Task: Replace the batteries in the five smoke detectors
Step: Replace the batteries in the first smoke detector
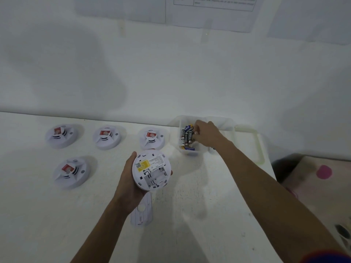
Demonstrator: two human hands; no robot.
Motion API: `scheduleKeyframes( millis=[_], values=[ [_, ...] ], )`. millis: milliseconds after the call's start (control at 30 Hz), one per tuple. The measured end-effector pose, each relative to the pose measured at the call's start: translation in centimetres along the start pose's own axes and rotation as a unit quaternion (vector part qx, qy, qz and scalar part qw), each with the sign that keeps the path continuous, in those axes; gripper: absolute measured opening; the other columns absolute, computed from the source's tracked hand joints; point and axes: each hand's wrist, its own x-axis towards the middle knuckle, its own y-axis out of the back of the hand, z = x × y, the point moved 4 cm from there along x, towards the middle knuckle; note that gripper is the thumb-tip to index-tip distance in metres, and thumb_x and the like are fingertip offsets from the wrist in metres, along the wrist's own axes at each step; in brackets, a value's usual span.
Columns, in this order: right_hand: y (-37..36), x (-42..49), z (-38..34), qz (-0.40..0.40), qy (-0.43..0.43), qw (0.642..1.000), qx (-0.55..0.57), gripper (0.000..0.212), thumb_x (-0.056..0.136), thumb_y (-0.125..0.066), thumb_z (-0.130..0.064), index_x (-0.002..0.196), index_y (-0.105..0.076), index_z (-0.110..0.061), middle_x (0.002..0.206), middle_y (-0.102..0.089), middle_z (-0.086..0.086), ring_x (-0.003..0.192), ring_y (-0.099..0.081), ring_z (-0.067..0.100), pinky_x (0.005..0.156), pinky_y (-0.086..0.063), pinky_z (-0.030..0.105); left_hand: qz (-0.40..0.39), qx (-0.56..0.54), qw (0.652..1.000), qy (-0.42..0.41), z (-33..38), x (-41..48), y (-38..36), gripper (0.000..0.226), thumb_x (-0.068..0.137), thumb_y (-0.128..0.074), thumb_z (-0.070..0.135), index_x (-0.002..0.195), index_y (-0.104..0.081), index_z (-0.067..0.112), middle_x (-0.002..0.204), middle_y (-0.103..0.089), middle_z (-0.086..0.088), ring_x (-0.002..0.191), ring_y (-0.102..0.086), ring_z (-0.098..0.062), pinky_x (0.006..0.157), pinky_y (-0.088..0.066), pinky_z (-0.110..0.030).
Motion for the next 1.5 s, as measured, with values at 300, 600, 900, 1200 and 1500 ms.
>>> scheduleKeyframes(
  millis=[300,600,900,1200,1500],
  values=[
    [1.8,-0.4,-1.2,0.091,-0.004,0.987,0.130,0.015,0.093,-0.041,-0.010,0.094,-0.054,-0.003,0.074,-0.055,0.004,0.067,-0.049,0.020,0.058,-0.040,0.028,-0.016,-0.008,1.000,0.001,-0.1,0.2,-0.3,0.091,0.037,-0.089,0.057,0.115,-0.070,0.015,0.130,-0.057,-0.024,0.108,-0.061,-0.044,0.075,-0.058,-0.048],
    [-1.1,0.5,-1.7,0.005,-0.032,0.999,-0.006,0.008,0.087,-0.045,-0.011,0.091,-0.049,-0.005,0.079,-0.054,0.007,0.069,-0.048,0.023,0.058,-0.038,0.030,-0.029,-0.027,0.999,0.001,0.4,-0.2,0.2,0.085,0.038,-0.091,0.053,0.111,-0.072,0.014,0.123,-0.061,-0.025,0.099,-0.066,-0.043,0.072,-0.058,-0.048],
    [-3.1,1.5,-1.9,-0.058,-0.054,0.993,-0.092,0.015,0.081,-0.054,-0.005,0.092,-0.045,-0.009,0.070,-0.047,0.004,0.069,-0.052,0.024,0.049,-0.036,0.026,-0.014,-0.028,0.999,0.000,0.6,-0.7,0.3,0.100,0.042,-0.089,0.054,0.127,-0.058,0.012,0.134,-0.053,-0.026,0.110,-0.060,-0.046,0.074,-0.057,-0.049],
    [-2.7,0.4,-1.7,0.011,-0.027,0.999,0.016,0.039,0.083,-0.055,-0.013,0.119,-0.049,-0.026,0.107,-0.062,0.009,0.090,-0.059,0.027,0.068,-0.045,0.031,-0.022,-0.001,1.000,-0.021,1.1,-1.4,0.1,0.080,0.045,-0.087,0.057,0.113,-0.071,0.017,0.127,-0.060,-0.024,0.108,-0.061,-0.046,0.076,-0.057,-0.048],
    [1.0,-6.7,-5.3,0.133,-0.029,0.941,0.310,0.008,0.088,-0.061,-0.011,0.095,-0.065,-0.010,0.085,-0.064,0.003,0.071,-0.059,0.016,0.054,-0.042,0.006,0.018,-0.023,0.999,-0.025,0.8,-3.0,-1.4,0.061,0.088,-0.037,0.058,0.113,-0.070,0.014,0.132,-0.055,-0.024,0.121,-0.050,-0.048,0.080,-0.056,-0.047]
  ],
)
